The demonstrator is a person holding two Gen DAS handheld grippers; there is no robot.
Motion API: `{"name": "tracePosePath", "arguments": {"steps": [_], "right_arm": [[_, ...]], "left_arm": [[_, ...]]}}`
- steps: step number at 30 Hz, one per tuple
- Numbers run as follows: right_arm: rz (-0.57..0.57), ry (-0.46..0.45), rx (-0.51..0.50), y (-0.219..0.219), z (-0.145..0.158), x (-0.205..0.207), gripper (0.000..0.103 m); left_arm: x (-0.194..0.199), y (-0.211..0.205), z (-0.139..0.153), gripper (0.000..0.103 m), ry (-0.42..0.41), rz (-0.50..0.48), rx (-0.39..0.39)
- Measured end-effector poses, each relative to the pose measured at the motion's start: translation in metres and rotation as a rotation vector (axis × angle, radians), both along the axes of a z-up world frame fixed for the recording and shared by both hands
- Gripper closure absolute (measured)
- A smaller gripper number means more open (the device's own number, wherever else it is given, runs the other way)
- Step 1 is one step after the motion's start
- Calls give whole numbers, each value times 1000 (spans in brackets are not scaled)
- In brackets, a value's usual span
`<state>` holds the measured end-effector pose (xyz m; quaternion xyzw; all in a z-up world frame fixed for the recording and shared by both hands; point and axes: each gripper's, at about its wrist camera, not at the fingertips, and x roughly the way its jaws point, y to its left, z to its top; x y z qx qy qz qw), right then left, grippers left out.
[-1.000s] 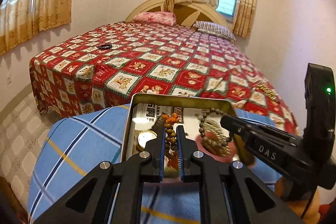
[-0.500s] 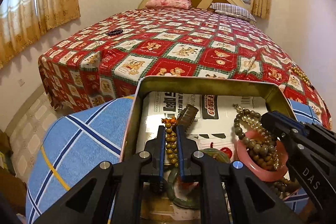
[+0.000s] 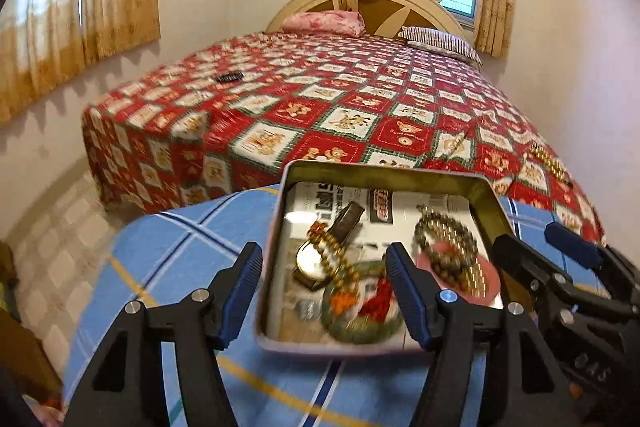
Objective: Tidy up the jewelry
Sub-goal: 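Withdraw both open tools from the tin toward the silver bangle and ring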
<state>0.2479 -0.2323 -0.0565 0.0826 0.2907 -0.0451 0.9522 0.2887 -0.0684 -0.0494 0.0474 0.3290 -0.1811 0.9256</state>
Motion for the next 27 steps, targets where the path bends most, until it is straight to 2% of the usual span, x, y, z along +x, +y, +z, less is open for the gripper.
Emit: {"name": "tracePosePath", "arguments": {"steps": [4,8,11,15,21,27], "right_arm": [[-38,40,-15,-1,-2,-22,22],[-59,94,7,-5,-8,-48,22],[-80,114,-16,-3,-12,-69,22],[-90,121,-45,1,-16,-95,22],[-121,121,-41,3,-22,-127,22],[-140,125,-42,3,-26,-149,22]], "left_arm": [[-26,14,0,38,-9,8,54],[-55,34,-5,38,20,26,51],[-76,42,-9,38,31,26,46],[-103,50,-12,38,19,42,75],[-129,63,-18,38,48,45,42],[-151,64,-22,38,22,47,98]]}}
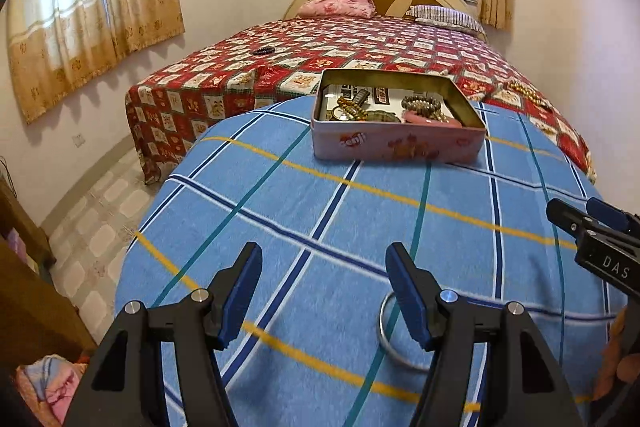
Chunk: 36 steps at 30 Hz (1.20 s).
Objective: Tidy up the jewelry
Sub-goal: 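Withdraw both open tools from the tin toward the silver bangle and ring, then grasp the small silver ring with the left tool while the right tool grasps the silver bangle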
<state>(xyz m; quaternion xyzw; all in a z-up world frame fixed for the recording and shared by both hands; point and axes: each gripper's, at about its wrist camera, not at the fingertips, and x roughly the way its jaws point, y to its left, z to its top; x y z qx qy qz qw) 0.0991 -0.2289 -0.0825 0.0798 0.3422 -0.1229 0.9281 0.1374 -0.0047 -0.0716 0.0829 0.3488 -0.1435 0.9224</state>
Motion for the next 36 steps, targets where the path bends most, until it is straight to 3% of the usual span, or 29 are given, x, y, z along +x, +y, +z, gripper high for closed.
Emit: {"name": "tracePosePath", "arguments": {"steps": [15,24,31,36], "right_arm": [[64,25,12,19,-8,-28,22],[79,25,24,23,-7,-40,22],[101,23,19,29,-4,-47,22],[114,25,27,31,-4,-48,22]], "left_arm": [[-39,23,-15,38,53,-36,-19],[-72,13,-19,38,100,-217,-54],[-76,1,-29,38,150,-246,-39],[-83,-12,-34,38,154,-260,25]]}}
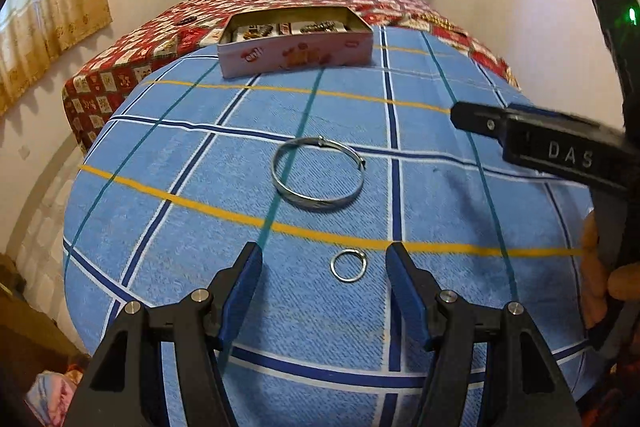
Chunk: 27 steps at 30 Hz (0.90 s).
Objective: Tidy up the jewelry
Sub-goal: 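Grasp the small silver ring with the left tool while the right tool grasps the silver bangle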
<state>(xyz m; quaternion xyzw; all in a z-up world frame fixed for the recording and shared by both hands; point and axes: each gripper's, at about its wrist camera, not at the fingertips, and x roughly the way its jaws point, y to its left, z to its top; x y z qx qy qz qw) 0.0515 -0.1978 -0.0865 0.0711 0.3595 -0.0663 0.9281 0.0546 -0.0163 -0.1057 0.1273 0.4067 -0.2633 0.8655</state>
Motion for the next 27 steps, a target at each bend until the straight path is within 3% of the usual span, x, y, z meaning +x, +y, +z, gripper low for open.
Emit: {"name": "tracePosePath", "arguments": {"steps": [3,10,12,17,21,27], "right_arm": [[3,2,5,1,-1,0,22],[2,1,13,0,-1,-2,22],[1,1,17,-1,-1,-2,22],[1,3,20,1,0,-3,22],[1,2,16,2,1,-3,22],[1,12,25,2,-2,-2,22]], "left_arm": [[0,-4,-7,38,14,13,35],[0,-4,-9,40,15,38,25],[-2,-5,-8,58,15,27,12],[0,-2,-7,82,23,22,-19],[3,8,-6,82,55,22,-87],[2,12,-1,83,38,21,-107]]}}
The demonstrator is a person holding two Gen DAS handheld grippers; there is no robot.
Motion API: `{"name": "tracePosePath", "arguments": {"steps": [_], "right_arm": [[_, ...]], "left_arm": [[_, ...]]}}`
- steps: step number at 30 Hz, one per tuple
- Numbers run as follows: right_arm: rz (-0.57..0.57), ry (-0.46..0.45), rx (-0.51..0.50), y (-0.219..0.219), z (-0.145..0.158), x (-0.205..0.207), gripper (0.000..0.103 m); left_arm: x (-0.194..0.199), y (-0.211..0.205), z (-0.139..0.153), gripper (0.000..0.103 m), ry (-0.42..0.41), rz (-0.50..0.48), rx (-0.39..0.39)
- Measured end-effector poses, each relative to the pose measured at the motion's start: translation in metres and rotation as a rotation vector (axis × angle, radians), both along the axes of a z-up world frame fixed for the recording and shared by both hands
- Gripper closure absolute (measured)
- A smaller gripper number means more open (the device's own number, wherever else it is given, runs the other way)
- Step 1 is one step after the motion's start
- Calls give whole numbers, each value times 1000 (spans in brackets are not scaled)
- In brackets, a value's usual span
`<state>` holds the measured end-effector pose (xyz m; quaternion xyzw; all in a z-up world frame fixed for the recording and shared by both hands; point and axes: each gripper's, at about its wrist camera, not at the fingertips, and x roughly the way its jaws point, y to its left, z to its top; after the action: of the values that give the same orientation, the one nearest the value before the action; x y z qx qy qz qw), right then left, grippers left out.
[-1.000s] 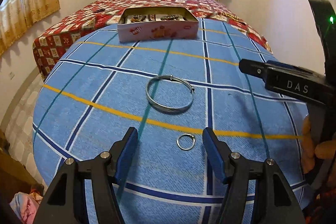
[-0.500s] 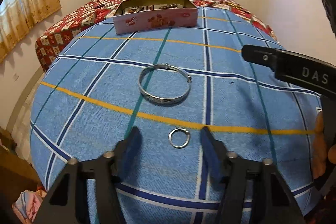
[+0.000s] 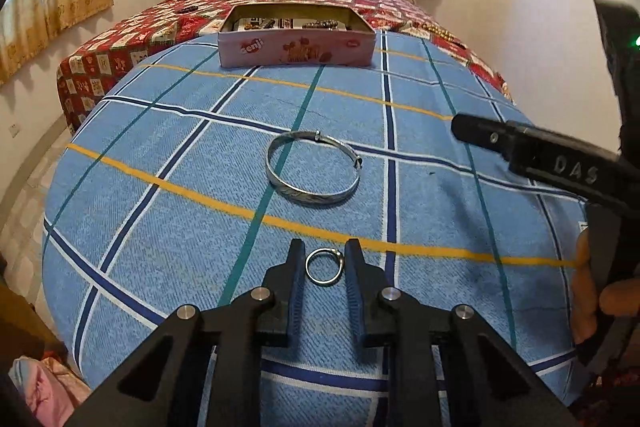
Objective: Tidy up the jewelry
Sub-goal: 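Grasp the small silver ring with the left tool while the right tool grasps the silver bangle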
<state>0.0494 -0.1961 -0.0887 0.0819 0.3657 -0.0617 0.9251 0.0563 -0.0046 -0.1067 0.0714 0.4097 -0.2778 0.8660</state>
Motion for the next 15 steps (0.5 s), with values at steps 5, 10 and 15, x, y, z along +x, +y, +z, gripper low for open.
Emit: {"name": "tracePosePath", "arguments": {"steps": [5,10,15], "right_arm": [[7,22,-8,3,-5,4,22],[24,30,0,7,-7,7,22],[83,50,52,14,-9,13,22]], "left_arm": [[1,9,17,83,-47,18,-36],[6,22,36,83,-98,46,-66],[10,37,45,83,-127,77,-89]]}}
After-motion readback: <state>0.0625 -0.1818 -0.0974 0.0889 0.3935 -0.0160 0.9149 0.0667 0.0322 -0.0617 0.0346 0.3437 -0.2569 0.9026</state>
